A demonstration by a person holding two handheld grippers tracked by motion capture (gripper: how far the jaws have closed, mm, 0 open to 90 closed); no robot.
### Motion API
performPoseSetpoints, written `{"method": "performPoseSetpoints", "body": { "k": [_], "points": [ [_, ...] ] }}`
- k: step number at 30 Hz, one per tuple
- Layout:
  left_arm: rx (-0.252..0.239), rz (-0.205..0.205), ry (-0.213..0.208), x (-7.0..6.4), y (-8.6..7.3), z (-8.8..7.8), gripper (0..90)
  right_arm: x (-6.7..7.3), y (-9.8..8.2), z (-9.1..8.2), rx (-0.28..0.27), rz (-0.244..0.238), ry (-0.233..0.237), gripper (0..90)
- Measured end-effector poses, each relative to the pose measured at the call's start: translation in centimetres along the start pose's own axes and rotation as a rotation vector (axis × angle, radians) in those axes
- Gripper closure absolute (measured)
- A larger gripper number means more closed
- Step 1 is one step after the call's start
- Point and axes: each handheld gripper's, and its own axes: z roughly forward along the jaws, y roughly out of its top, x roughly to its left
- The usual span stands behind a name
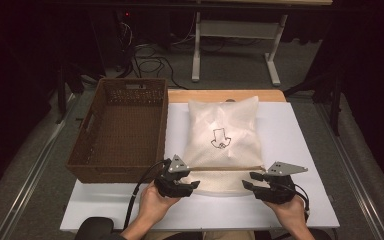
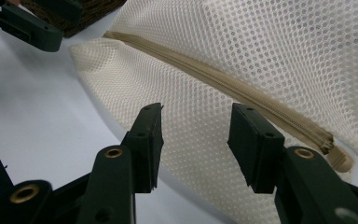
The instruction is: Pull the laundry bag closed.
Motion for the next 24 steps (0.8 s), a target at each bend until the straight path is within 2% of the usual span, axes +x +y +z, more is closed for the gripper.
{"method": "performPoseSetpoints", "body": {
  "k": [4, 10, 18, 24],
  "points": [
    [-0.005, -0.012, -0.005, 0.0, -0.5, 0.2, 48.0, 0.0, -0.5, 0.2, -0.006, 0.011, 0.001, 54.5],
    [0.001, -0.001, 0.008, -0.1, -0.7, 0.5, 47.6, 0.1, -0.8, 0.3, -0.004, -0.001, -0.005, 54.2],
    [0.014, -0.014, 0.022, 0.5, -1.4, 1.1, 48.2, -0.8, -1.6, 0.8, 0.028, 0.017, -0.021, 55.6],
    [0.03, -0.023, 0.035, 0.9, -1.9, 1.8, 48.2, -1.2, -1.8, 1.1, 0.044, 0.003, -0.047, 55.6]
  ]
}}
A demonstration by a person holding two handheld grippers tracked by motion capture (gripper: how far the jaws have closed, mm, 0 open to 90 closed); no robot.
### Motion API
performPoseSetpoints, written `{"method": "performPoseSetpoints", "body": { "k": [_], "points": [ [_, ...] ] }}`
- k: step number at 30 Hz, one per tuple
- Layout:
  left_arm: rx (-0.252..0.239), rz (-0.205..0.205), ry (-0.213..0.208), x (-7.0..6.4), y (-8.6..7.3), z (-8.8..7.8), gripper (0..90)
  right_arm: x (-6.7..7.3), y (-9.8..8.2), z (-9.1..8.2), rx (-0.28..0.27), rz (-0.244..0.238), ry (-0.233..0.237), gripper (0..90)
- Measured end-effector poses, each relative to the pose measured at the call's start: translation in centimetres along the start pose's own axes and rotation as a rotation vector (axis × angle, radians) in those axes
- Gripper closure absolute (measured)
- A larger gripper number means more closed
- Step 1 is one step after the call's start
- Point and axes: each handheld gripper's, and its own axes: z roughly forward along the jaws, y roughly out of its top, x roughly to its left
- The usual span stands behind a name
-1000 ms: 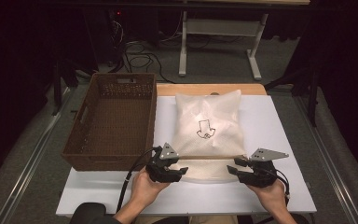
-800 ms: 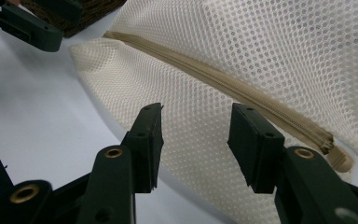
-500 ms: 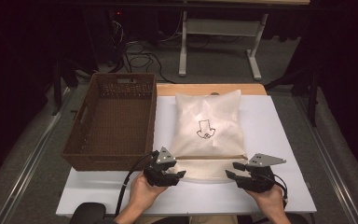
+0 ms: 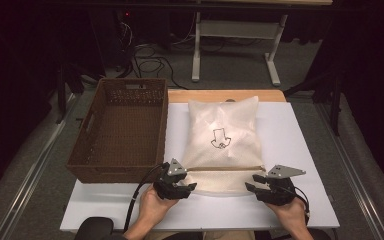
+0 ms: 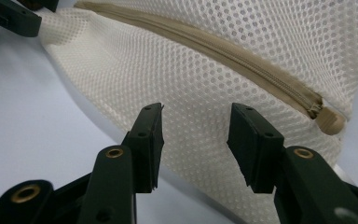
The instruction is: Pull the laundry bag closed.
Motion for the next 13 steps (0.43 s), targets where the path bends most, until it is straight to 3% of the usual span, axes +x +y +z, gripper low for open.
{"method": "performPoseSetpoints", "body": {
  "k": [13],
  "points": [
    [0.003, -0.006, 0.004, 0.2, -0.15, 0.23, 47.9, -0.24, -0.12, 0.09, 0.005, -0.006, 0.0, 55.2]
  ]
}}
